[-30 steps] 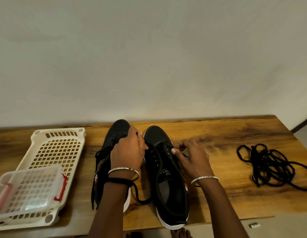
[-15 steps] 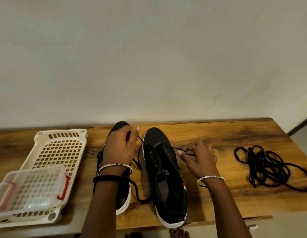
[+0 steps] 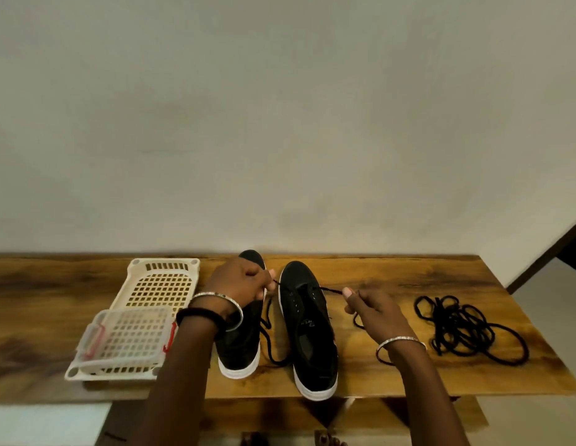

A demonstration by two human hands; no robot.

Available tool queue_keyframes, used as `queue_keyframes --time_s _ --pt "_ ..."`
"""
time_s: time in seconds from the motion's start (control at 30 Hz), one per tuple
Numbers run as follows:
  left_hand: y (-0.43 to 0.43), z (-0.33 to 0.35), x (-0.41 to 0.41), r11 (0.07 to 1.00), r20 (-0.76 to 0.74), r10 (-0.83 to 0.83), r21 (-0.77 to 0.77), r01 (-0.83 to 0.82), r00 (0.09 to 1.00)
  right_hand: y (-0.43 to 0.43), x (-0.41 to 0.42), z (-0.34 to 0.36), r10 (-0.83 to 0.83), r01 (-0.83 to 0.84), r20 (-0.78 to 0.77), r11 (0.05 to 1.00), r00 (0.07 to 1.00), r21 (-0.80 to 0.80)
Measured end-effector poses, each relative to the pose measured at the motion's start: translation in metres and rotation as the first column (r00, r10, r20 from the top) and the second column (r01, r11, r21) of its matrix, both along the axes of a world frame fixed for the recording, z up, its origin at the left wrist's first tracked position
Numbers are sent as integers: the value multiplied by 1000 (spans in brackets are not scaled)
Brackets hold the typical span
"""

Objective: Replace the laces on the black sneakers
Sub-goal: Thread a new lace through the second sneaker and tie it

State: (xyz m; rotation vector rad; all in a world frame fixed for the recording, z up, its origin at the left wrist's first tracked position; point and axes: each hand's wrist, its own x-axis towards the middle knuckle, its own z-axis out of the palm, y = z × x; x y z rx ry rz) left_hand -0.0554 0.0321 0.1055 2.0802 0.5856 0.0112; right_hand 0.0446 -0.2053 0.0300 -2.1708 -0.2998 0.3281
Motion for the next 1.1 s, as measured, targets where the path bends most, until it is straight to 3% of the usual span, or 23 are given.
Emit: queue_keyframes --time_s 0.13,0.23,0.33,0.47,0.67,0.83,1.0,1.1 --pt "-3 44 -7 968 -21 100 -229 -103 995 0 -13 53 30 -21 -54 989 998 147" --pt "-5 75 -13 950 -42 105 -292 -113 994 3 -15 86 -1 16 -85 985 996 171" --pt "-8 109 -19 956 0 106 -274 -102 994 5 -15 121 2 30 -134 972 991 233" --pt "-15 156 -22 976 57 65 -211 -51 996 7 -17 172 25 -1 -91 967 996 254" --pt "-38 211 -21 967 159 70 -254 -28 985 11 -18 238 14 8 -85 966 996 260" --pt "-39 224 -6 988 155 118 -119 -100 981 21 -19 271 -51 97 -142 936 989 338" --pt "-38 235 0 903 156 149 -423 -71 976 32 -13 289 -64 125 -136 852 989 508" --pt "-32 232 3 759 116 176 -648 -60 978 36 -3 296 -73 125 -116 828 991 547"
